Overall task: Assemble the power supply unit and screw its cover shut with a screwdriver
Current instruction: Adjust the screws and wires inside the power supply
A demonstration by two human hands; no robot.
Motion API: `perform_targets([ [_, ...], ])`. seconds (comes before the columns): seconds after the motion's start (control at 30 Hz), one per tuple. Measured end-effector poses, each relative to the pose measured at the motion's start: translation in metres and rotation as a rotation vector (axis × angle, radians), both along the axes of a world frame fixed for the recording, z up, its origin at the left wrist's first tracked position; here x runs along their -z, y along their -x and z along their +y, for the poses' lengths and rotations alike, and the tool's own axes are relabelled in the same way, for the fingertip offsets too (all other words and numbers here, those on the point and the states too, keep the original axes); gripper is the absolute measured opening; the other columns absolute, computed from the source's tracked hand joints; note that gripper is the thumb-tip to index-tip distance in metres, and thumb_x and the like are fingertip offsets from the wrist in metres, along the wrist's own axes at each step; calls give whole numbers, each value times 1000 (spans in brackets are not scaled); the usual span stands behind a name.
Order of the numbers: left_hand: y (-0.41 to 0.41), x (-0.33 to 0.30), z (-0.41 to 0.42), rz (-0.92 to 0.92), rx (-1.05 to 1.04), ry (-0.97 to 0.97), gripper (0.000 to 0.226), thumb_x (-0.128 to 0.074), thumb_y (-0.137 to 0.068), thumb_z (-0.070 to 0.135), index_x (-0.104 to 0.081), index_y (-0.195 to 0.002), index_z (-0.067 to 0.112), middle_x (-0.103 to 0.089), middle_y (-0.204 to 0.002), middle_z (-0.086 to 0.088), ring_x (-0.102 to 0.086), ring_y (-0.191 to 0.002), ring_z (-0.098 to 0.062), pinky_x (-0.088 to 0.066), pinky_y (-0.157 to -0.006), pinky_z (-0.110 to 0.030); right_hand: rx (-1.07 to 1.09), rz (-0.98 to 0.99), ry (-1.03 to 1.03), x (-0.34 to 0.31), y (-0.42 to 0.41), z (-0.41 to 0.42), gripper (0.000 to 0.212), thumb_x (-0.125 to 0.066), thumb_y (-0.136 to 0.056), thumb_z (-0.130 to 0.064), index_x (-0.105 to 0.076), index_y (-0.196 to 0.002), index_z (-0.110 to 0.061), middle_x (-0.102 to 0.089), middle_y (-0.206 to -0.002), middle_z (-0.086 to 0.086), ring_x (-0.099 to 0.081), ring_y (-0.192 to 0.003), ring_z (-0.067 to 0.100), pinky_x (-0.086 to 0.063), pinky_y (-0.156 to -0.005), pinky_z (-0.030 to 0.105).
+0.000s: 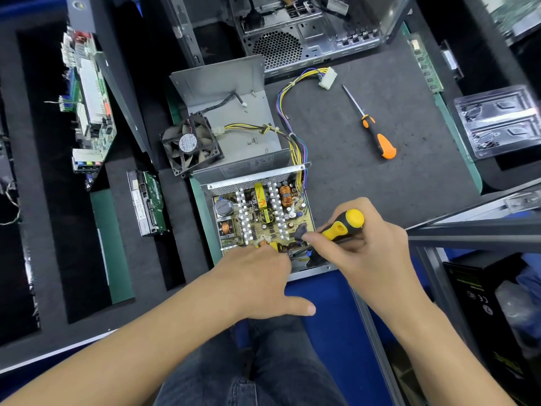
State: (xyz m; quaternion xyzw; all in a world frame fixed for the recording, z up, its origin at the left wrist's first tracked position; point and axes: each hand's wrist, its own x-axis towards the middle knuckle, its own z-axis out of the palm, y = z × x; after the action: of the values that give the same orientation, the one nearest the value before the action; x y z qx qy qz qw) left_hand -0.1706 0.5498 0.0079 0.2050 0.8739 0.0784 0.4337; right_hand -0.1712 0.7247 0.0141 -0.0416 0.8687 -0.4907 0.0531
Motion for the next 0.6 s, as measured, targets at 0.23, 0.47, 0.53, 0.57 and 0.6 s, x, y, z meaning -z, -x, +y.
perform_targets([
  [0.23, 0, 1, 0, 4, 12, -4, 68, -49, -78, 85, -42, -64, 19, -44, -67, 5, -40, -56, -11, -26, -49, -30, -83, 20, -37, -10, -3, -6, 33, -75, -78, -43, -54, -91, -21, -63, -83, -28, -68, -69, 1, -52, -57, 13],
  [0.47, -1, 4, -1, 10, 7, -2, 65, -50, -78, 84, -47, -70, 20, -44, -67, 5, -39, -56, -10, -26, -49, -30, -124, -26, -75, -15, -7, -4, 30, -76, -79, -41, -54, -93, -27, -65, -86, -17, -65, -75, 9, -54, -59, 23],
  [0.53, -1, 6, -1, 16, 15, -2, 68, -48, -78, 85, -60, -90, 19, -45, -70, 6, -39, -58, -9, -27, -50, -30, -151, -32, -106, -17, -8, -3, 29, -77, -79, -39, -53, -94, -30, -65, -85, -15, -64, -74, 11, -53, -59, 22],
  [0.57, -1, 6, -1, 18, 16, -2, 71, -48, -77, 86, -62, -97, 19, -45, -70, 6, -39, -59, -8, -27, -51, -30, -163, -31, -116, -17, -9, -3, 28, -76, -80, -40, -53, -94, -31, -64, -87, -15, -63, -75, 11, -52, -58, 20],
  [0.6, -2, 7, -1, 16, 15, -4, 70, -48, -77, 86, -61, -95, 20, -46, -70, 6, -40, -59, -8, -27, -50, -30, -174, -28, -123, -18, -9, -3, 28, -73, -80, -43, -52, -94, -32, -63, -89, -16, -63, -77, 10, -51, -59, 19],
])
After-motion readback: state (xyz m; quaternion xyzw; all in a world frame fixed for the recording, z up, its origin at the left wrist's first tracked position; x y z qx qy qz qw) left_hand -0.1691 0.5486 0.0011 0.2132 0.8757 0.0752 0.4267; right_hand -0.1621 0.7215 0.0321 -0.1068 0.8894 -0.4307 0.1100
